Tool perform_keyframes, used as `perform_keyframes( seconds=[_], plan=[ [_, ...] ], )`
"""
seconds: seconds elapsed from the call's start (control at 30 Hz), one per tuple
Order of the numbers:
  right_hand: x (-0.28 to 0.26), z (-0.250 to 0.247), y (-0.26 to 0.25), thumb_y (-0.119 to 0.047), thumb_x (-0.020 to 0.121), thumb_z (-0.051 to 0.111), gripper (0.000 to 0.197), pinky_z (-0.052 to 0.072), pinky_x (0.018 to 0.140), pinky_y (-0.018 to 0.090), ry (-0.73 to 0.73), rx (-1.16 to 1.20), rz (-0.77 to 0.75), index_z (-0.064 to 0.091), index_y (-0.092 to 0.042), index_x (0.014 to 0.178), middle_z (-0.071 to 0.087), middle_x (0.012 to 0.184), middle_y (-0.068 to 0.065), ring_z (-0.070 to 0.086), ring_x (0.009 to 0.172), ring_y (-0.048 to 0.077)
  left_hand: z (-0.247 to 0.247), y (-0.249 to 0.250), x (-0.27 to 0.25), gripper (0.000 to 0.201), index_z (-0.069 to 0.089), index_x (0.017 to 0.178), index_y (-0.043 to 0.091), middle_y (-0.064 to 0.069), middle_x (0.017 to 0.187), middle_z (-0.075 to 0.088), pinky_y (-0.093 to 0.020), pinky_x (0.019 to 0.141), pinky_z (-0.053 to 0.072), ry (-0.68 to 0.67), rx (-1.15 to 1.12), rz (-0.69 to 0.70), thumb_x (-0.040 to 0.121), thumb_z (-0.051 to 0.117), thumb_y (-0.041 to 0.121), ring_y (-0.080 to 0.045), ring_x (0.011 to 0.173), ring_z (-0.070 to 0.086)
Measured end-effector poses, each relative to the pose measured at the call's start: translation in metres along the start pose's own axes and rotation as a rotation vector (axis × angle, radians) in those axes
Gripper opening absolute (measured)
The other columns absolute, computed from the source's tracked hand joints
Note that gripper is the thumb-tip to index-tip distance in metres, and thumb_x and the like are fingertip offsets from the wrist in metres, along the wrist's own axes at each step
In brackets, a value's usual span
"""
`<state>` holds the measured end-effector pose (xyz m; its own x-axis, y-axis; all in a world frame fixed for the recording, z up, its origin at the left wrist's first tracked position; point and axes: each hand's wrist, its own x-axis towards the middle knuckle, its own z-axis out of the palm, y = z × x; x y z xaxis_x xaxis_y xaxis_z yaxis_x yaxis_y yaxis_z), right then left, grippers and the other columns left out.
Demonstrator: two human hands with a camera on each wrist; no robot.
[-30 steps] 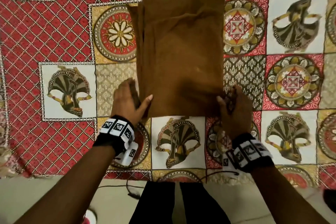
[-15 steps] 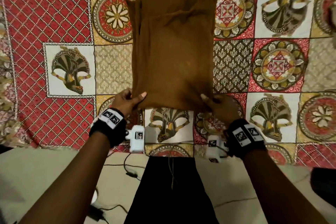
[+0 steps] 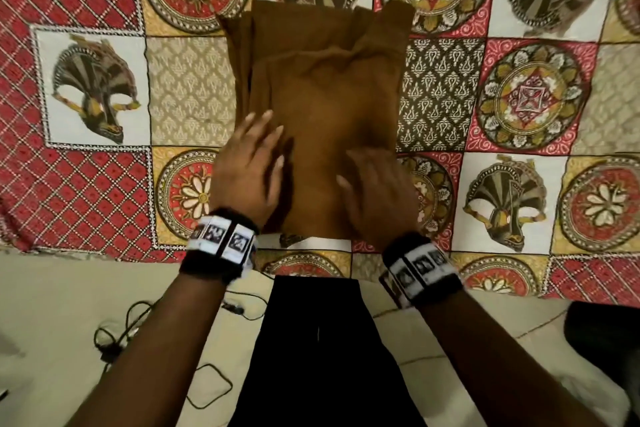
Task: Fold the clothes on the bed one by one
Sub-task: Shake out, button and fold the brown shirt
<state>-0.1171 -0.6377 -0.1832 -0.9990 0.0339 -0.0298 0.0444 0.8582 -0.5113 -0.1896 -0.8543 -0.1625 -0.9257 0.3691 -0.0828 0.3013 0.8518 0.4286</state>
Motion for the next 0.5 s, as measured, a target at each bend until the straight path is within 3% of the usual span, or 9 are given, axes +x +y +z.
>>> perform_keyframes(
  seconds=[0.1, 0.23, 0.33, 0.43, 0.5],
  plan=[
    [0.067, 0.037, -0.012, -0.02, 0.098, 0.053, 0.046, 0.032, 0.117, 0.043, -0.1, -0.08, -0.164, 0.055, -0.002, 0.14, 0.053, 0.148, 0.014, 0.043, 0.142, 0.031, 0.033, 0.008, 0.062, 0.052, 0.035, 0.152, 0.007, -0.008, 0.163, 0.025, -0.045, 0.122, 0.022, -0.117, 0.056, 0.094, 0.102, 0.039, 0.021, -0.027, 0.152, 0.016],
    [0.113, 0.058, 0.021, -0.035, 0.102, 0.044, 0.061, 0.019, 0.125, 0.045, -0.195, -0.186, -0.079, 0.038, -0.001, 0.153, 0.035, 0.161, 0.013, 0.025, 0.152, 0.031, 0.066, -0.018, 0.112, 0.062, 0.009, 0.159, 0.011, -0.006, 0.167, 0.002, -0.044, 0.124, 0.011, -0.344, 0.262, 0.095, 0.105, 0.029, 0.035, -0.026, 0.154, 0.0],
    [0.113, 0.059, 0.032, -0.047, 0.101, 0.04, 0.07, 0.016, 0.126, 0.043, -0.141, -0.243, -0.101, 0.03, -0.006, 0.157, 0.027, 0.165, 0.008, 0.02, 0.154, 0.025, 0.065, -0.037, 0.117, 0.07, 0.008, 0.16, 0.016, -0.001, 0.168, 0.002, -0.043, 0.124, 0.013, -0.315, 0.3, 0.154, 0.102, 0.024, 0.054, -0.022, 0.154, 0.003],
    [0.112, 0.054, 0.036, -0.062, 0.099, 0.038, 0.081, 0.013, 0.125, 0.048, -0.069, -0.275, -0.018, 0.029, -0.006, 0.157, 0.026, 0.166, 0.007, 0.019, 0.155, 0.025, 0.058, -0.049, 0.117, 0.088, 0.003, 0.16, 0.018, 0.004, 0.167, -0.004, -0.043, 0.124, 0.011, -0.282, 0.287, 0.033, 0.095, 0.026, 0.074, -0.021, 0.154, 0.0],
    [0.11, 0.047, 0.048, -0.073, 0.096, 0.034, 0.09, 0.01, 0.124, 0.055, -0.055, -0.318, 0.054, 0.027, -0.008, 0.159, 0.023, 0.167, 0.004, 0.017, 0.155, 0.025, 0.059, -0.051, 0.118, 0.092, 0.001, 0.159, 0.017, 0.002, 0.167, -0.003, -0.044, 0.124, 0.01, -0.299, 0.297, 0.005, 0.093, 0.025, 0.077, -0.021, 0.154, -0.001]
  ],
)
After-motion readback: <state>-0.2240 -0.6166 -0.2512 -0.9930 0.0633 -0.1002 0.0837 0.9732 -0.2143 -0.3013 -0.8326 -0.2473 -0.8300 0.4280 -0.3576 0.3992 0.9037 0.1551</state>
